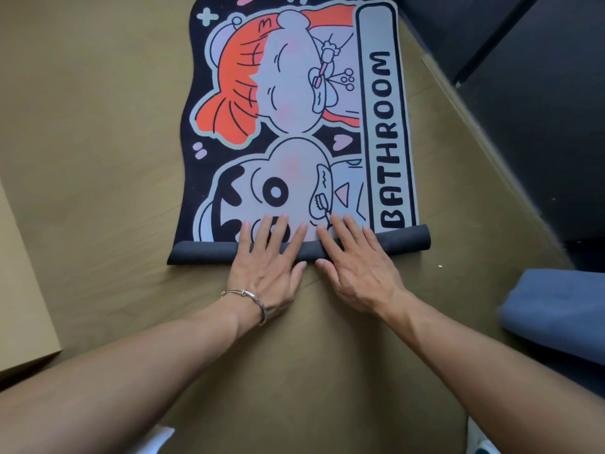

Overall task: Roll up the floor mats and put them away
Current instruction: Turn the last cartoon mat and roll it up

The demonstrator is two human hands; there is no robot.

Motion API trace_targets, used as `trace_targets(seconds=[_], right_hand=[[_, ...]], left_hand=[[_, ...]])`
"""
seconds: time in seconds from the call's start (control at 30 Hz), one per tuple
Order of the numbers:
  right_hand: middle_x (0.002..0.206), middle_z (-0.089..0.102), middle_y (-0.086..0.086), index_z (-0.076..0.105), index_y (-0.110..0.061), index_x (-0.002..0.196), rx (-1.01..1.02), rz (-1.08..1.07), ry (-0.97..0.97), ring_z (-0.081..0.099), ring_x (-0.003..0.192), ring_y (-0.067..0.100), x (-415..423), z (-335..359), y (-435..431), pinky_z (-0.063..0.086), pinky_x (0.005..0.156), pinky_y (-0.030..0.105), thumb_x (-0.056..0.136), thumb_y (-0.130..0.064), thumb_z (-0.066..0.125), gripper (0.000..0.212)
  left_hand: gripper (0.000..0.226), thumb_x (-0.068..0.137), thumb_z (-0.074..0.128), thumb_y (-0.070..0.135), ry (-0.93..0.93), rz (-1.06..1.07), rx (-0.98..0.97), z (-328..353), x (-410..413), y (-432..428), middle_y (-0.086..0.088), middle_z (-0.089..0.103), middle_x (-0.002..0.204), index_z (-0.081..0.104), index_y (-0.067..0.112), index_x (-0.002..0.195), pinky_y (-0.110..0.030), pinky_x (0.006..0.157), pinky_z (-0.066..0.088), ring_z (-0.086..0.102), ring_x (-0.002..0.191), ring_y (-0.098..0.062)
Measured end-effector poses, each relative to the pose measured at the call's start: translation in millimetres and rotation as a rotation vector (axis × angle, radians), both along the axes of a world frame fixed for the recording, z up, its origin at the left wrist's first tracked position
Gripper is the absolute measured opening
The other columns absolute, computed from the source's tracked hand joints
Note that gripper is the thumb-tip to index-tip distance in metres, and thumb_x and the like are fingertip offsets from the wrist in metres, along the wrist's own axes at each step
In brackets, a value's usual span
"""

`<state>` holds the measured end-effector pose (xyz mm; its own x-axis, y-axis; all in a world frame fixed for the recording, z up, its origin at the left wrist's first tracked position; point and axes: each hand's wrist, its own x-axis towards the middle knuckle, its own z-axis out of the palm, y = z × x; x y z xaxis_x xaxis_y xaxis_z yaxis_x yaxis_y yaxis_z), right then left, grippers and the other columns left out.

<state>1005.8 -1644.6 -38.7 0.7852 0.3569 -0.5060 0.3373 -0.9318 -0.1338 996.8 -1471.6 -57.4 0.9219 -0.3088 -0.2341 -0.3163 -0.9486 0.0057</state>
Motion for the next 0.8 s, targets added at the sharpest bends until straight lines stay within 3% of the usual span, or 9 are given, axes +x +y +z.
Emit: trace_targets(seconds=[0.1, 0.13, 0.27, 0.43, 0.57, 0.7, 0.8], right_hand=[[0.159, -0.015, 0.006, -0.006, -0.025, 0.153, 0.014, -0.001, -0.007, -0.016, 0.146, 0.022, 0.2, -0.5, -0.2, -0.01, 0.118, 0.039, 0.101, -0.05, 0.012, 0.06], [0.159, -0.015, 0.006, -0.005, -0.025, 0.153, 0.021, -0.008, -0.004, -0.017, 0.146, 0.022, 1.0, -1.0, -0.8, -0.01, 0.118, 0.039, 0.101, -0.05, 0.012, 0.06], [0.158, -0.018, 0.007, -0.006, -0.026, 0.152, 0.036, -0.025, -0.01, -0.02, 0.145, 0.021, 5.7, -2.4, -0.2, -0.013, 0.116, 0.037, 0.1, -0.051, 0.01, 0.06], [0.158, -0.017, 0.006, -0.01, -0.028, 0.151, 0.041, -0.012, -0.032, -0.023, 0.143, 0.018, 13.5, -6.2, 0.8, -0.015, 0.113, 0.034, 0.082, -0.058, -0.014, 0.075], [0.158, -0.019, 0.005, -0.019, -0.03, 0.144, 0.051, -0.018, -0.061, -0.023, 0.141, 0.016, 30.4, -7.7, 1.8, -0.016, 0.111, 0.034, 0.085, -0.057, -0.01, 0.065], [0.158, -0.019, 0.008, -0.023, -0.029, 0.141, 0.025, -0.002, -0.108, -0.018, 0.145, 0.022, 48.9, -9.5, 6.0, -0.014, 0.113, 0.037, 0.084, -0.057, -0.011, 0.064], [0.158, -0.019, 0.008, -0.017, -0.026, 0.147, 0.015, -0.014, -0.097, -0.018, 0.145, 0.023, 61.4, -11.0, 9.1, -0.012, 0.115, 0.038, 0.097, -0.053, 0.006, 0.061]], left_hand=[[0.069, 0.083, -0.001, 0.059, 0.061, -0.027, 0.038, 0.0, 2.1, 3.0, -0.013, 0.014, 0.157, -0.005, 0.026, 0.143, -0.054, 0.111, 0.0, 0.015, 0.144, -0.033], [0.069, 0.081, -0.006, 0.06, 0.063, -0.035, 0.034, -0.9, 3.3, 4.3, -0.012, 0.007, 0.158, -0.01, 0.027, 0.142, -0.054, 0.112, -0.001, 0.009, 0.145, -0.032], [0.071, 0.08, -0.009, 0.061, 0.067, -0.072, 0.042, -2.5, 10.8, 7.5, -0.012, 0.003, 0.158, -0.013, 0.027, 0.142, -0.055, 0.113, 0.001, 0.005, 0.146, -0.03], [0.071, 0.078, -0.012, 0.061, 0.071, -0.058, 0.003, -3.8, 19.4, 5.8, -0.012, -0.004, 0.158, -0.015, 0.028, 0.141, -0.056, 0.113, -0.001, -0.001, 0.146, -0.028], [0.072, 0.073, -0.021, 0.06, 0.079, -0.031, 0.003, -5.1, 34.8, 5.8, -0.01, -0.015, 0.157, -0.026, 0.029, 0.138, -0.056, 0.112, -0.006, -0.011, 0.145, -0.026], [0.074, 0.074, -0.018, 0.06, 0.057, -0.02, -0.008, -7.5, 48.3, 6.2, -0.01, -0.007, 0.158, -0.019, 0.031, 0.142, -0.056, 0.112, -0.005, -0.004, 0.146, -0.026], [0.073, 0.082, -0.007, 0.061, -0.016, -0.022, -0.005, -10.7, 58.4, 8.0, -0.013, 0.01, 0.158, -0.002, 0.03, 0.147, -0.058, 0.112, 0.004, 0.01, 0.145, -0.028]])
